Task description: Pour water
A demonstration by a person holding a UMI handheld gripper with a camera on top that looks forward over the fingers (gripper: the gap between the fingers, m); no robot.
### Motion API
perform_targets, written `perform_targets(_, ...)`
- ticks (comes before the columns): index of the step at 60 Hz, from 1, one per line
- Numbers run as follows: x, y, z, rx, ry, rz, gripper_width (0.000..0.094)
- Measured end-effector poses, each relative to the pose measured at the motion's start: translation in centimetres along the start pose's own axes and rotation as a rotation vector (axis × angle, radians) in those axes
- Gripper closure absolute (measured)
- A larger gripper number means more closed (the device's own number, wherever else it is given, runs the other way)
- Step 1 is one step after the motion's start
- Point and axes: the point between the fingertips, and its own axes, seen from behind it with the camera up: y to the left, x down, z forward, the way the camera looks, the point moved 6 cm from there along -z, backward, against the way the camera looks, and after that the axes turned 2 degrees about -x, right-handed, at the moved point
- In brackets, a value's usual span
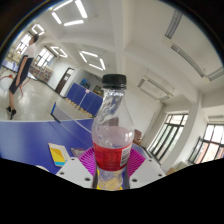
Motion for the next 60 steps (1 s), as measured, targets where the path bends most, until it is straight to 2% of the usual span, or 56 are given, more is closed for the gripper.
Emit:
perform_targets(8, 5.2, 2.2, -0.3, -0.080, 0.080, 0.374, 0.0582)
perform_targets(17, 13.7, 7.2, 0.7, -0.117, 0.194, 0.526, 0.0582)
perform_targets(20, 15.5, 6.5, 0.4, -0.123, 0.215, 0.528, 0.0580)
perform_targets(34, 22.1, 10.6, 0.4, -0.172, 0.287, 0.520, 0.0572)
perform_targets(35, 21.7, 10.4, 0.7, -0.160, 0.237, 0.519, 0.0580)
perform_targets(40, 21.7, 10.6, 0.1, -0.152, 0.227, 0.497, 0.0576)
perform_targets(47, 21.5, 10.2, 0.2, -0.141, 0.227, 0.519, 0.0446)
perform_targets(50, 21.7, 10.3, 0.0, -0.154, 0.265, 0.516, 0.0385)
perform_targets(52, 22.2, 10.6, 0.5, -0.161, 0.307, 0.515, 0.0273)
perform_targets(54, 22.1, 10.7, -0.1, -0.166, 0.332, 0.517, 0.0096)
perform_targets(55, 21.9, 10.4, -0.6, -0.164, 0.333, 0.519, 0.0071)
perform_targets(58, 21.4, 10.0, -1.7, -0.151, 0.356, 0.514, 0.0123)
perform_targets(60, 20.9, 9.6, -2.8, -0.134, 0.373, 0.507, 0.0096)
